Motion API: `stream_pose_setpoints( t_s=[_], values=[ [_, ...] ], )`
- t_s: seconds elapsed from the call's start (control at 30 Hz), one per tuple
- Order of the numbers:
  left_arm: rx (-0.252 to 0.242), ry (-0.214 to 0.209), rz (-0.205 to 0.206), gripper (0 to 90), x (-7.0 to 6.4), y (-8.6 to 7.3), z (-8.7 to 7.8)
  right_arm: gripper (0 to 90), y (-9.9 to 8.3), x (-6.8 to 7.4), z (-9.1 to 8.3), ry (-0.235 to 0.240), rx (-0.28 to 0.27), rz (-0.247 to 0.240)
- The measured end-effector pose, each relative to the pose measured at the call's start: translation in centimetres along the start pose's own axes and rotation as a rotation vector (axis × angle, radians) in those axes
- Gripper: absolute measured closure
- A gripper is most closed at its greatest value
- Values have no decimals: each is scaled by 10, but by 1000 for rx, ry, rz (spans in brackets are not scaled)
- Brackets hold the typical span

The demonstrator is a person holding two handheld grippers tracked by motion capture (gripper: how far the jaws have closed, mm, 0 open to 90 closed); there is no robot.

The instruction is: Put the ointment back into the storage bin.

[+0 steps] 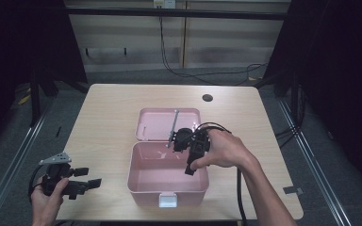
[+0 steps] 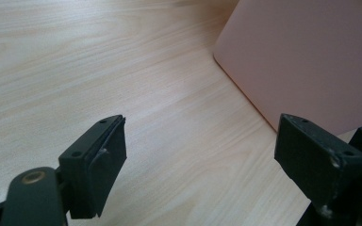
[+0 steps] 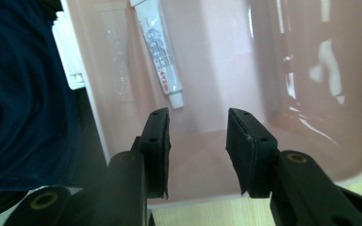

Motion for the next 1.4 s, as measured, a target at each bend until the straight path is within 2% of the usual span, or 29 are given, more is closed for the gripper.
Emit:
stream_pose_setpoints(
  t_s=[0.4, 0.7, 0.87, 1.13, 1.2, 1.23, 1.4],
  values=[
    [-5, 4, -1, 173, 0, 0, 0, 604, -20, -2, -12, -23, -20, 35],
    [-5, 5, 0, 173, 0, 0, 0, 593, -46, -2, -20, -36, -47, 62],
    [-1, 3, -2, 173, 0, 0, 0, 593, -60, -3, -14, -33, -39, 69],
    [-3, 10, -5, 172, 2, 0, 0, 583, -84, -7, 0, -15, -18, 116],
    [-6, 9, -8, 173, 1, 0, 1, 582, -90, -7, 4, -14, -10, 115],
    [-6, 7, -6, 173, 1, 0, 1, 581, -92, -6, 5, -11, -11, 131],
    [-5, 11, -8, 172, 1, 0, 1, 581, -106, -7, 11, -12, -27, 150]
  ],
)
Point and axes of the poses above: each handheld gripper's, and its own axes: z roughly forward along the jaws, y roughly out of its top, x roughly to its left, the point moved 5 cm from there along z, roughly forward along the jaws, and after that the axes turned 3 degrees about x, right-handed, at the moved point
